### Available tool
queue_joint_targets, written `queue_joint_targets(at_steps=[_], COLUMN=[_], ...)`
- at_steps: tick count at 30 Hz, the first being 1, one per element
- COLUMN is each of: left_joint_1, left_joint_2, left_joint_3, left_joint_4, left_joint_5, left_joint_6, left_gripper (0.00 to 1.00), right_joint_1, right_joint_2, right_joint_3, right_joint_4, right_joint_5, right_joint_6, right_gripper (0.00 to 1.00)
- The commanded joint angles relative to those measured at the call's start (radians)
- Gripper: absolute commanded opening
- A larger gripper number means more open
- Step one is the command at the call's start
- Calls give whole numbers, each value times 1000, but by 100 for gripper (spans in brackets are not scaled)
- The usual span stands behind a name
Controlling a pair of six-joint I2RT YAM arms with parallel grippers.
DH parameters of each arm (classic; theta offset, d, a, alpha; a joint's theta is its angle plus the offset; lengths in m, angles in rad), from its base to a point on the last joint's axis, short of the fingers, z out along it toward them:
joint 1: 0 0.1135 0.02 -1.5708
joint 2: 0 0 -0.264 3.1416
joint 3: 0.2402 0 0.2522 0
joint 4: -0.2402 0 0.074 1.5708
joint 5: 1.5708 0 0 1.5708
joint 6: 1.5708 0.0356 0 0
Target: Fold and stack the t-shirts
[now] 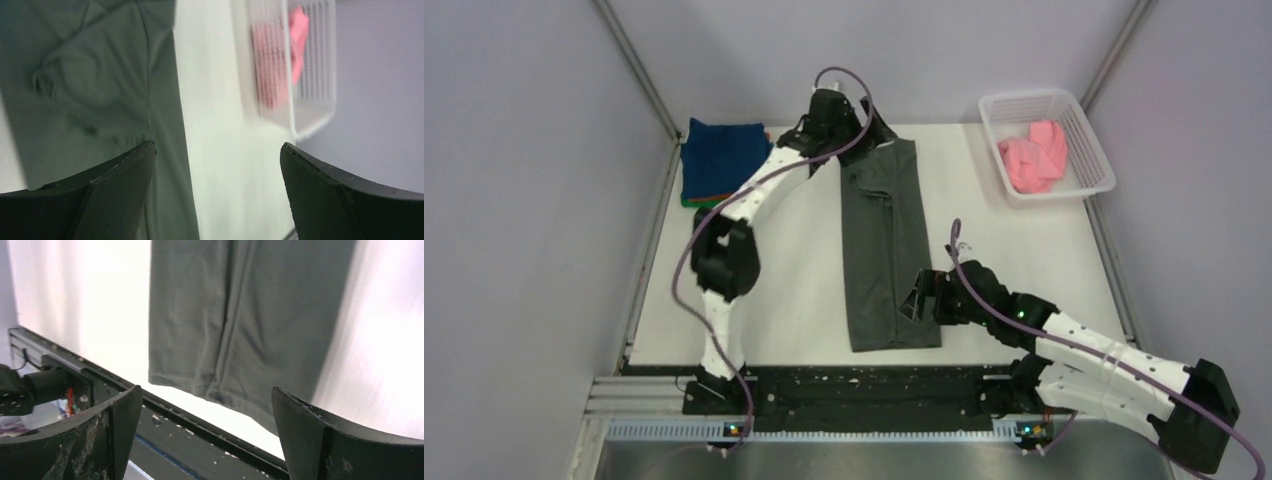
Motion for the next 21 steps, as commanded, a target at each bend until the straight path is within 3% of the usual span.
queue_joint_targets(at_steps=[1, 4, 7, 12, 18, 21], left_joint_1=[-123, -201, -254, -325, -496, -563], left_joint_2=[-511, -735, -868, -977, -1070, -1067], left_joint_3=[-380, -746, -933, -1084, -1334, -1388], left_joint_4=[-158, -141, -209, -193, -127, -90], left_joint_5=[-134, -194, -272, -272, -324, -327], left_joint_6=[244, 262, 136, -30, -243, -299], left_gripper=[99, 99, 96, 96, 93, 85], right_joint_1=[7, 5, -1, -3, -5, -6], right_joint_2=[-15, -4, 5, 7, -6, -18], right_joint_3=[24, 17, 16, 23, 17, 8], right_joint_4=[-135, -169, -208, -224, -215, -223], right_joint_5=[79, 76, 78, 117, 190, 178], right_joint_6=[-5, -24, -32, -17, 17, 1], right_gripper=[99, 96, 92, 92, 92, 90])
